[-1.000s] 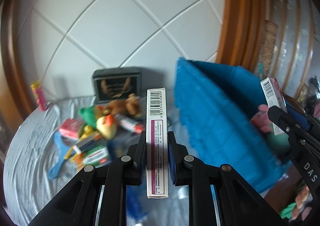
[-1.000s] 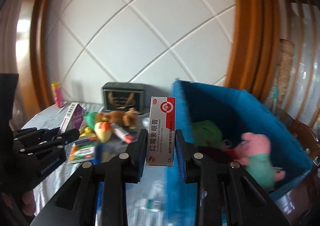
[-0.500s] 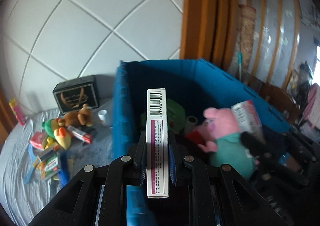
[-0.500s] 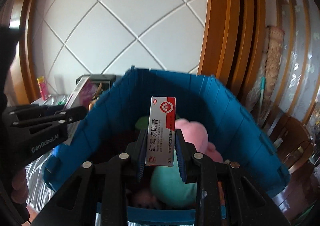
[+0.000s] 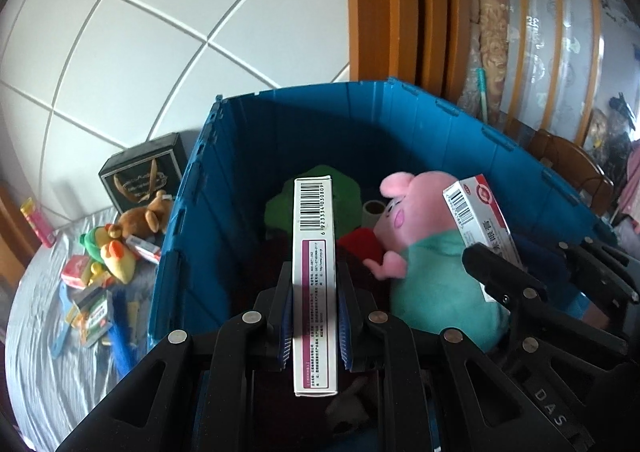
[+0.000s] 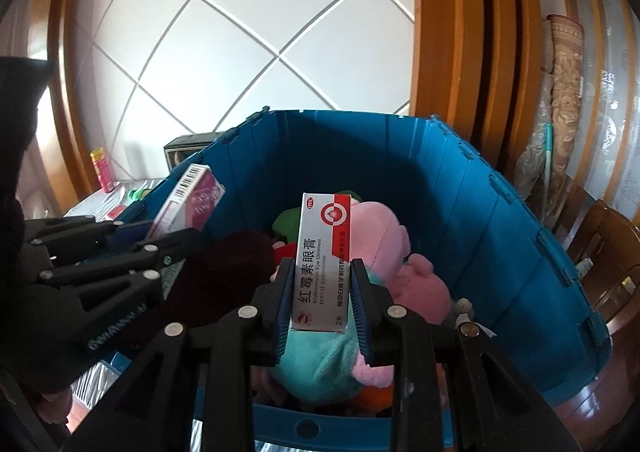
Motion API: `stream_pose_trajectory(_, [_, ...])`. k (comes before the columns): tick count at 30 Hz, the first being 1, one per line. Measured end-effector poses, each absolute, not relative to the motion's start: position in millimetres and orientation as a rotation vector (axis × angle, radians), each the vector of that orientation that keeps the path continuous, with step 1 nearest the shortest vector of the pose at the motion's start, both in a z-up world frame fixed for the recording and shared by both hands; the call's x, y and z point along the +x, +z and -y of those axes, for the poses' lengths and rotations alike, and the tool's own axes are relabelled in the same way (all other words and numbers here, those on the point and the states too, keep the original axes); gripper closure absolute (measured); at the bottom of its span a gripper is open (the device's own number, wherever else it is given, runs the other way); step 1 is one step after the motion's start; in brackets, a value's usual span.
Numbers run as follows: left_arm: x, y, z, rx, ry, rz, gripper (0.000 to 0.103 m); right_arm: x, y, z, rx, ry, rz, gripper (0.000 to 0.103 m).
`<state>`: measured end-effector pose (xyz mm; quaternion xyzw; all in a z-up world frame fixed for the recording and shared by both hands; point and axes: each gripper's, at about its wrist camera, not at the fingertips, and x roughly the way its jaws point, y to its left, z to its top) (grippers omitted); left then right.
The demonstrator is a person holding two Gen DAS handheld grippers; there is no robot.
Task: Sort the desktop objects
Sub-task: 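Lift the white-pink box with left gripper while right gripper carries the ointment box to the bin, then open left gripper over the bin while right gripper releases the ointment box inside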
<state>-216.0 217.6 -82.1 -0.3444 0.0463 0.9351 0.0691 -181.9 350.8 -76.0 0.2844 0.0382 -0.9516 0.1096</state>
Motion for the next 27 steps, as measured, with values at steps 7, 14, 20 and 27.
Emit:
stream_pose_trajectory(7, [-205,-79,-209,-0.989,2.872,-0.127,0.042,-183,-76,-344,0.819,-2.758,-0.107,0.076])
stream_pose_trajectory(14, [-196,-78,-205,-0.985,2.886,-0.117,0.035,-180,-73,-346,0.814,-2.752,-0.086,0.076])
stream_pose_trajectory(20, [-187,-75,-200,-0.977,2.898,-0.097,0.031,-172,-69,-346,0.791,-2.753,-0.078,0.076])
stream_pose_trajectory(27, [-175,-71,-195,-0.947,2.910,-0.086,0.024,-161,-61,-350,0.758,-2.778,-0.038,0.076])
